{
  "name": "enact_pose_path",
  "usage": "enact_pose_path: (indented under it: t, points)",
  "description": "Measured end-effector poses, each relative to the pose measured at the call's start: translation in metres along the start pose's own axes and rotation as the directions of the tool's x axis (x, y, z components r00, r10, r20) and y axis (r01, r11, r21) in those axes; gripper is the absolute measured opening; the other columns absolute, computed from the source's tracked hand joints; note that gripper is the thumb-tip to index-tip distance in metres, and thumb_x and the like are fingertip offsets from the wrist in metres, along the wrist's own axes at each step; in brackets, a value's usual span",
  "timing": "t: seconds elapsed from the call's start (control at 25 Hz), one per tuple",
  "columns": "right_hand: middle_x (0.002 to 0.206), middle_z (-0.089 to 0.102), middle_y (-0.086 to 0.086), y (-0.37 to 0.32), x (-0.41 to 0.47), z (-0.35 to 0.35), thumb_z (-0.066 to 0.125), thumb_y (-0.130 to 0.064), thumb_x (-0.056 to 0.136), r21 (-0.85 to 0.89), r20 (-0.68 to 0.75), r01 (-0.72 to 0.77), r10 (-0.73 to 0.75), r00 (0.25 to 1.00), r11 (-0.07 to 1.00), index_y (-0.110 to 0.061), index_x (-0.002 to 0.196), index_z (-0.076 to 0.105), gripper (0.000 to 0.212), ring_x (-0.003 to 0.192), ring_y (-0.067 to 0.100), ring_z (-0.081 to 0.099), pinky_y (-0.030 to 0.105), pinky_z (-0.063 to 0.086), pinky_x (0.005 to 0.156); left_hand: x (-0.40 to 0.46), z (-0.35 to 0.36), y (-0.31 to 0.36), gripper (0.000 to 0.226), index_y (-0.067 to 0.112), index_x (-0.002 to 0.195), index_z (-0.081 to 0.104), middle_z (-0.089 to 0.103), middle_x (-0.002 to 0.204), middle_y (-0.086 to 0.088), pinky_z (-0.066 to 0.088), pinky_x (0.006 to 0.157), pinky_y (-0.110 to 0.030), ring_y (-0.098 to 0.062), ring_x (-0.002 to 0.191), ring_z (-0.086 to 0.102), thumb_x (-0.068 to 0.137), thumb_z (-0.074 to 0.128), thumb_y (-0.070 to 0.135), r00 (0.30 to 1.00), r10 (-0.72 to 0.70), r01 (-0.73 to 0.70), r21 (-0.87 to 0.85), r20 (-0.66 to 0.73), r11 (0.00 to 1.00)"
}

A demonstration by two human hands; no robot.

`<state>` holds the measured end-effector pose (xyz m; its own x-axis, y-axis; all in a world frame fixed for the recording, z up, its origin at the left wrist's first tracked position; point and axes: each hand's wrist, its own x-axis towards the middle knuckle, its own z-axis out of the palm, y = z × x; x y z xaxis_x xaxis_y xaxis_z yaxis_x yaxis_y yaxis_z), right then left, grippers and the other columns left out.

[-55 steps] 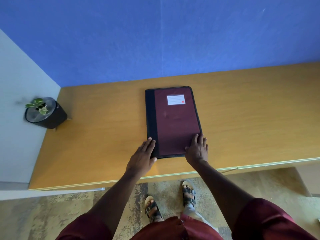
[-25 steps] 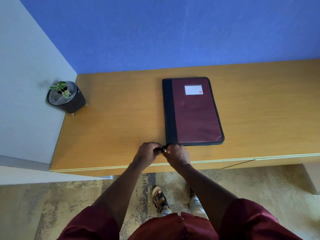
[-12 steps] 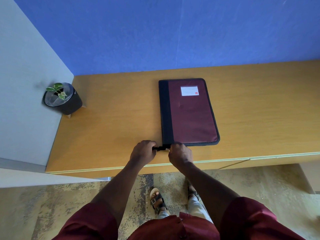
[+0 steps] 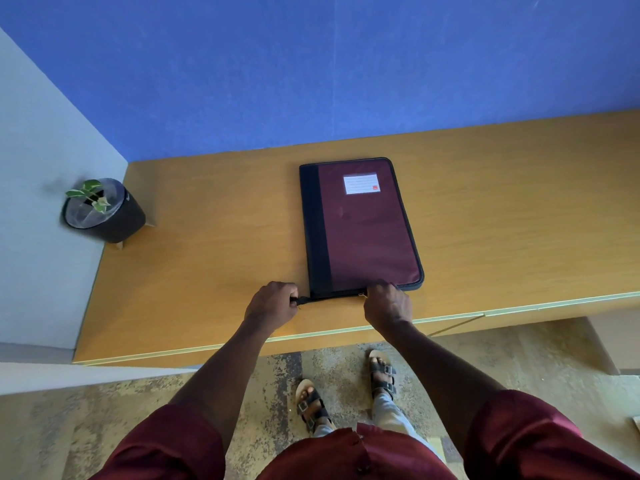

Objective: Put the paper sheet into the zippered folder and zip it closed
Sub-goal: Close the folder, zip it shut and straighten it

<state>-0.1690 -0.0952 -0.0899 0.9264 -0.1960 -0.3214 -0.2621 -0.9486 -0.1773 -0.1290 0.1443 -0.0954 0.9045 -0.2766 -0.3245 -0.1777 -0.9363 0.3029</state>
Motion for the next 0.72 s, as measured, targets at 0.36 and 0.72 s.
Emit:
enact_pose_path:
  t: [0.36, 0.72]
  points:
    - [0.073, 0.062, 0.002, 0.08, 0.013, -0.012, 0.054, -0.004, 0.08, 0.06, -0.076, -0.082, 0.087, 0.993, 0.995, -0.016, 0.077, 0.056, 0.013, 0.059, 0.02, 0.057, 0.029, 0.048, 0.055, 0.016, -0.004, 0.005, 0.01, 0.017, 0.09, 0.071, 0.071, 0.088, -0.003, 0.041, 0.057, -0.025, -0.021, 0.073, 0.063, 0.081, 0.067, 0.017, 0.995, -0.077, 0.075, 0.034, 0.068, 0.997]
    - [0.082, 0.06, 0.002, 0.126, 0.04, -0.021, 0.052, -0.014, 0.086, -0.006, -0.119, -0.017, 0.016, 0.993, 1.0, -0.013, 0.08, 0.061, 0.011, 0.065, 0.019, 0.049, 0.028, 0.041, 0.055, 0.025, -0.011, 0.016, 0.02, 0.02, 0.1, 0.071, 0.071, 0.095, -0.001, 0.045, 0.062, -0.026, -0.02, 0.081, 0.065, 0.081, 0.071, 0.026, 0.979, -0.172, 0.16, 0.108, 0.113, 0.981]
